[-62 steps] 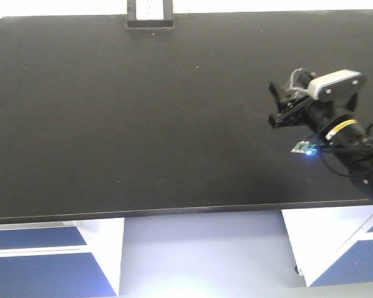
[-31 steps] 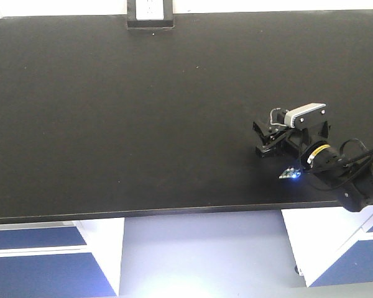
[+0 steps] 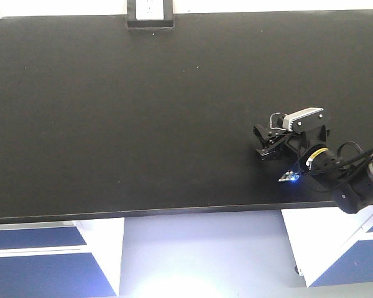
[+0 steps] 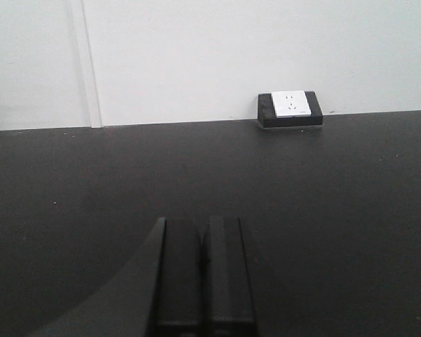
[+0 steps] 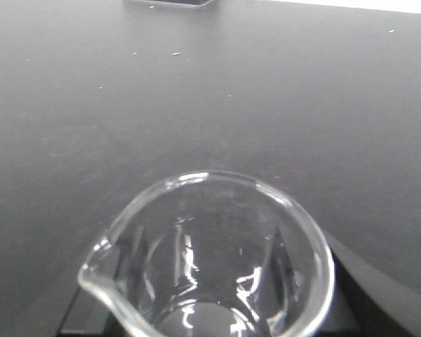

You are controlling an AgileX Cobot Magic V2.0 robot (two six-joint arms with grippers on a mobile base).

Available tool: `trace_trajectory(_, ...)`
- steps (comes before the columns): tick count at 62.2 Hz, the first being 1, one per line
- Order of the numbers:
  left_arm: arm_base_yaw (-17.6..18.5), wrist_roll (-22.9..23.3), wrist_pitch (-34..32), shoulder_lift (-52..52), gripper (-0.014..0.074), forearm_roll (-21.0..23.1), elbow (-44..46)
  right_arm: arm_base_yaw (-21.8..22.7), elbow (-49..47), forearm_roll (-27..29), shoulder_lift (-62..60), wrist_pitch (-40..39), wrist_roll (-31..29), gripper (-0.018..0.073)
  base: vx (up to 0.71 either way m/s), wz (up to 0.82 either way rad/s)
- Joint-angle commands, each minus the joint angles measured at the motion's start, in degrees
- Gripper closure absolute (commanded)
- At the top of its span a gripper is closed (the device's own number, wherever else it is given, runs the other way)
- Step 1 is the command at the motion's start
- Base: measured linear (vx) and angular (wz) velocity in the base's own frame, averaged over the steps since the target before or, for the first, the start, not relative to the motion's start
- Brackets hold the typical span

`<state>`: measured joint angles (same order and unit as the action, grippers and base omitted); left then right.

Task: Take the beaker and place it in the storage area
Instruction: 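Lower the held beaker toward the bench top with the right gripper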

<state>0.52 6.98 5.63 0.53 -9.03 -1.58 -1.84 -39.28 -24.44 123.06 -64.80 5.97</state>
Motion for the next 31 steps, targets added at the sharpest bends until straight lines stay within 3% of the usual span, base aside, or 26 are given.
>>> trace_trajectory(1,0.0,0.6,-4.6,0.9,0.0603,0.1,1.2,0.3,-1.0,1.0,-2.7,-12.1,-0.2,0.0034,0.00,0.00)
trace_trajectory(31,0.0,0.6,-4.6,0.9,0.0603,0.1,1.2,0.3,-1.0,2.0,-2.7,-11.7,-0.4,0.0016,0.00,0.00)
